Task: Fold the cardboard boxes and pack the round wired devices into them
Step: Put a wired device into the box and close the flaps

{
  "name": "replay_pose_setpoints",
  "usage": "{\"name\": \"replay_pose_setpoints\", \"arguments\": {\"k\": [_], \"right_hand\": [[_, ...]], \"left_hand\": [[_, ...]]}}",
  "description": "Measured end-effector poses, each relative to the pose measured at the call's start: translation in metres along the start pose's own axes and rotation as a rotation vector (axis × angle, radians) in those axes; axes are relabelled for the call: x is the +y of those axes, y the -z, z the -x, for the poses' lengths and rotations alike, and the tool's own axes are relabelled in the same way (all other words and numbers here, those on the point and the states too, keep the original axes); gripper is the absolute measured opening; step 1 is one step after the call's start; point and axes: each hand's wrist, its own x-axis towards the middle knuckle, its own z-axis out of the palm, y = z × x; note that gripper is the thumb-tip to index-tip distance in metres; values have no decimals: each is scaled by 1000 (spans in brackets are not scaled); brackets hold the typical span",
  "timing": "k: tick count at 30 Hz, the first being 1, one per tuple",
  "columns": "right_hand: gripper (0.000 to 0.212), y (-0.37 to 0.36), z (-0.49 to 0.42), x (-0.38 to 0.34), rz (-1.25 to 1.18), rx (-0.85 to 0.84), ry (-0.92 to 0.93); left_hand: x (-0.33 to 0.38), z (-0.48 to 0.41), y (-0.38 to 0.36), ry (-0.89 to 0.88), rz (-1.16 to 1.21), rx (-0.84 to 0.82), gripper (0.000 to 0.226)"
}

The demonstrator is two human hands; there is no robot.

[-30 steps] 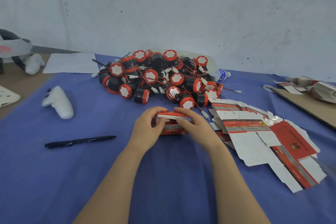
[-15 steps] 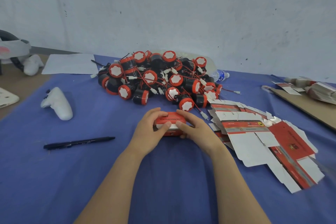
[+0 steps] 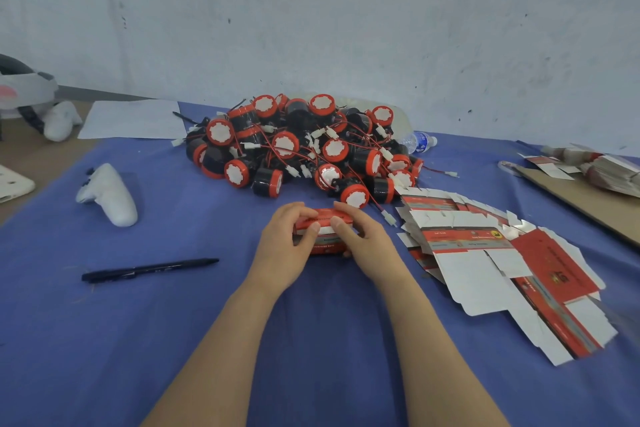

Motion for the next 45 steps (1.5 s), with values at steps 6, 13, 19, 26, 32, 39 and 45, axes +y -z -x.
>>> {"name": "replay_pose_setpoints", "arguments": {"k": [6,13,19,26,32,39,45], "right_hand": [[26,-5,-3,-4,-150,42,-145],[46,-15,-5,-2,-137,77,-193],[41,-21,-5,-2,-84,72,-190],[29,-22,-3,-9,-3,117,-227],[28,-21,16,-33,-119,200,-227],[19,103,91,-82,-396,609,-5],[17,285,254,-124,-140,1285,39]], "left_hand": [[8,0,-4,189,174,2,13],[15,-2,-18,376,325,53,57],[12,-5,-24,441,464,117,71],[9,-5,-27,508,291,105,52],[41,3,-13,338,455,94,46],[170,12,-68,129,806,-102,38],[371,95,-201,26,905,-647,41]]}}
